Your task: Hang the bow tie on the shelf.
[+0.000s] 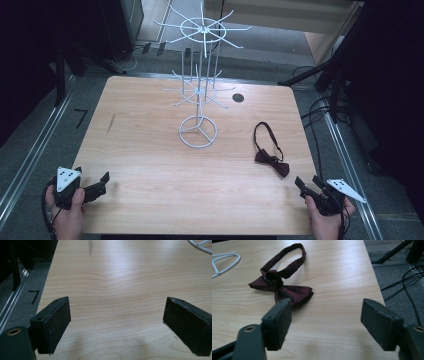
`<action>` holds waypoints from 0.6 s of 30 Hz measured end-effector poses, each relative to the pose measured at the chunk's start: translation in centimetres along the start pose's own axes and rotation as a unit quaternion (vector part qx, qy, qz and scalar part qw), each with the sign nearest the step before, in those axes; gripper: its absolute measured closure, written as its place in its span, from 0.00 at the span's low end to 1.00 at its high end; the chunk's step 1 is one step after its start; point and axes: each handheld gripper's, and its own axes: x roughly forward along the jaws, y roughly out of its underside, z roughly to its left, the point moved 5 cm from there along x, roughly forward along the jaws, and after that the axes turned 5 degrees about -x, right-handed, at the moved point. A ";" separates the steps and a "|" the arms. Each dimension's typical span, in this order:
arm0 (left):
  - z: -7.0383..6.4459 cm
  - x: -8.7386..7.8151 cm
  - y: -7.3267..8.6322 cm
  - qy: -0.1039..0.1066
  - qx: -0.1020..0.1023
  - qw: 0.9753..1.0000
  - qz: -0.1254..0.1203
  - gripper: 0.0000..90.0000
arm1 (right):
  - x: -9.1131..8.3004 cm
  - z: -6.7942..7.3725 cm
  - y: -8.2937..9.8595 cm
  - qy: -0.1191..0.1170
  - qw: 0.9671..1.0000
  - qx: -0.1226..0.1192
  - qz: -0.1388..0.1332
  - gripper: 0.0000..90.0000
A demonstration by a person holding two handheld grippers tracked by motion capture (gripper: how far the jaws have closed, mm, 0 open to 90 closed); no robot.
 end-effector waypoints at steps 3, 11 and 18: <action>0.0 0.0 0.0 -0.001 0.000 1.000 0.001 0.09 | 0.2 0.0 0.0 0.027 1.000 -0.009 0.011 0.35; 0.0 0.0 0.0 0.001 0.000 1.000 0.000 0.09 | 0.4 0.6 -0.3 0.039 0.998 -0.052 0.016 0.47; 0.0 0.0 0.0 0.001 0.000 1.000 0.000 0.09 | 0.4 1.6 -1.5 0.027 0.995 -0.097 0.020 0.58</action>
